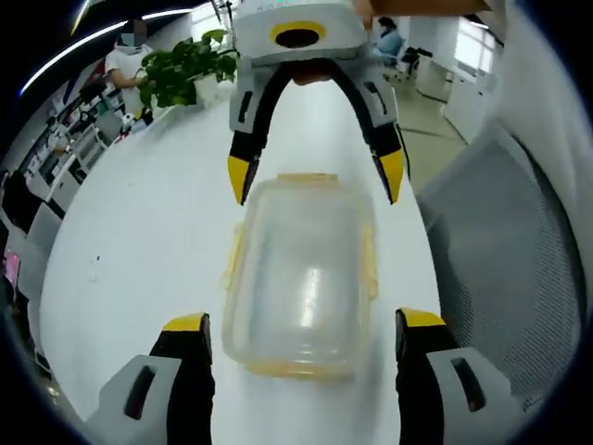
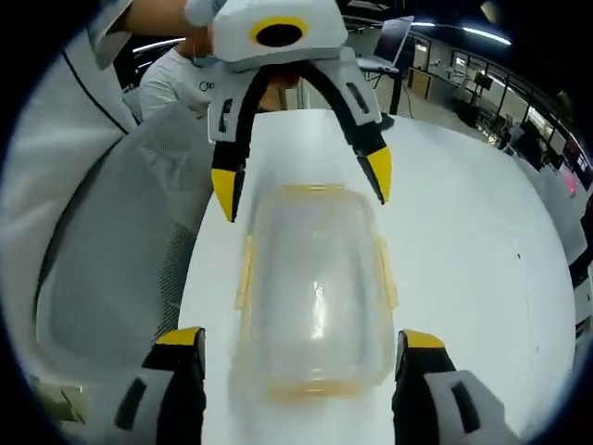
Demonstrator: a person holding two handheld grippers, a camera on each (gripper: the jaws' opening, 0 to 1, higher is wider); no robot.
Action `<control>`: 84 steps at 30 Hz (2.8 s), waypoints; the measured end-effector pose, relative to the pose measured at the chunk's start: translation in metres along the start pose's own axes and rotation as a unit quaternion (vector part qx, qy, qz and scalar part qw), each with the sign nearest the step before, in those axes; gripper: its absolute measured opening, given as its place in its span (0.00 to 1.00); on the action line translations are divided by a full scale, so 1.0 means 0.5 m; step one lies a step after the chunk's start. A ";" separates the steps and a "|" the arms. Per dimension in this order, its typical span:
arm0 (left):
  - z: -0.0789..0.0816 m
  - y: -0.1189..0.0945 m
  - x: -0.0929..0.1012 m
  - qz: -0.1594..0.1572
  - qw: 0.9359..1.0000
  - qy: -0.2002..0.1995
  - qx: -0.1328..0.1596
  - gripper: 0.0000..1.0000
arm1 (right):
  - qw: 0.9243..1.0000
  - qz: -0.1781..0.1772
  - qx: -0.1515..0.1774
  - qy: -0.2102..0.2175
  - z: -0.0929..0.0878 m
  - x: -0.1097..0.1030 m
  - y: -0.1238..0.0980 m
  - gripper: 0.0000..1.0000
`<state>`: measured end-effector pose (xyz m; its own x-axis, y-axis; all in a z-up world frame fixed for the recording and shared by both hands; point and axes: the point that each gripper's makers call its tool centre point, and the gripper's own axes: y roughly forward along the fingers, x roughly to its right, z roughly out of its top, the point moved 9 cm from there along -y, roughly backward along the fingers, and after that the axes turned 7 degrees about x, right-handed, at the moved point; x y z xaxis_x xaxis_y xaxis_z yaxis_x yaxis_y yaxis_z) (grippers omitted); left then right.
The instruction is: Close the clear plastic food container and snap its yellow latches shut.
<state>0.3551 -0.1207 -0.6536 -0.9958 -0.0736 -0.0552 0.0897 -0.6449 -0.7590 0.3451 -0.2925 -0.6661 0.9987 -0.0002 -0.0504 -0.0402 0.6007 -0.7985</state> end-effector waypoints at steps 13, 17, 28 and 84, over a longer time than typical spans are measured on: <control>-0.030 0.034 0.001 -0.008 0.999 0.006 -0.031 0.79 | 1.000 -0.029 0.000 0.010 -0.011 0.013 0.022 0.84; -0.036 0.038 0.002 0.001 0.999 0.018 -0.030 0.77 | 0.999 -0.039 -0.014 -0.010 -0.012 0.008 0.033 0.80; -0.048 0.027 0.006 0.004 1.000 0.021 -0.019 0.76 | 0.999 -0.039 -0.013 -0.006 0.000 0.004 0.039 0.79; -0.225 -0.121 -0.095 0.007 0.998 0.020 -0.060 0.76 | 0.999 -0.037 -0.030 -0.014 0.201 0.090 0.186 0.79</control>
<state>0.3949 0.0073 -0.6779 -0.9946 -0.0510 -0.0903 0.1035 -0.5473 -0.8305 0.3894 -0.1562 -0.6822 0.9995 -0.0198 0.0254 0.0321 0.5500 -0.8345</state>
